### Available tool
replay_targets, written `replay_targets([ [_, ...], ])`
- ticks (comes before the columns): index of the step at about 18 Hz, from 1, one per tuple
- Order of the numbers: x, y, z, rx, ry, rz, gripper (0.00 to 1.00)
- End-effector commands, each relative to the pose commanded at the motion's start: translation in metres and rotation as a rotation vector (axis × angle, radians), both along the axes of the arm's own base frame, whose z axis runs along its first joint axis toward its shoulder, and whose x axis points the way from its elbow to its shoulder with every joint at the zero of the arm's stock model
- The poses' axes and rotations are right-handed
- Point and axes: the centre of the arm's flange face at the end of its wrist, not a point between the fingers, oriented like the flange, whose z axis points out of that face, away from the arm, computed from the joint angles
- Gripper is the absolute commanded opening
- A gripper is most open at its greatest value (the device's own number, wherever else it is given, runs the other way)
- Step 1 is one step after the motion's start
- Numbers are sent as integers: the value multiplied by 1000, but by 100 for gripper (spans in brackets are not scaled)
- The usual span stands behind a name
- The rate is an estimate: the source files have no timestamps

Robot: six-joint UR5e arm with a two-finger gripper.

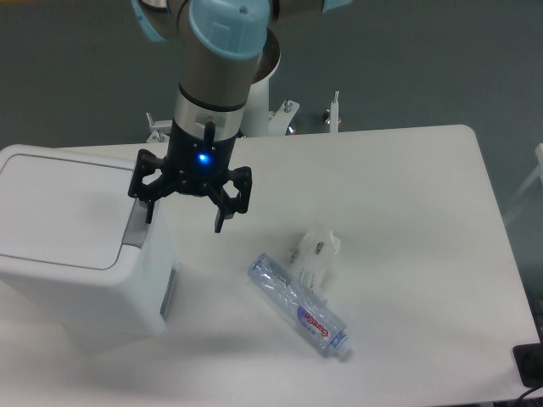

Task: Open the trash can
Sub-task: 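Push the trash can lid up and open with the gripper, then withdraw the gripper from the open trash can toward the water bottle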

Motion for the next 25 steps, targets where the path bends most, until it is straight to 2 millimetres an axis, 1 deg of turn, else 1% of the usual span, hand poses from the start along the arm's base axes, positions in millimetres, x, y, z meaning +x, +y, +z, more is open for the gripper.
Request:
replay_targets([
  [6, 0, 0, -8, -11, -9, 0, 100],
  [11, 0, 0, -7, -12, -10, 1, 100],
  [14, 1, -1, -3, -9, -8, 3, 100],
  [18, 0, 0, 9, 13, 9, -2, 100],
  [20, -12, 1, 18, 31, 31, 1, 100],
  [21, -25, -2, 24, 51, 50, 20, 100],
  [22, -50, -8, 21, 60, 61, 57, 100],
  [23, -87, -16, 13, 78, 86, 99, 100],
  [25, -128, -28, -1, 91, 139, 81, 100],
])
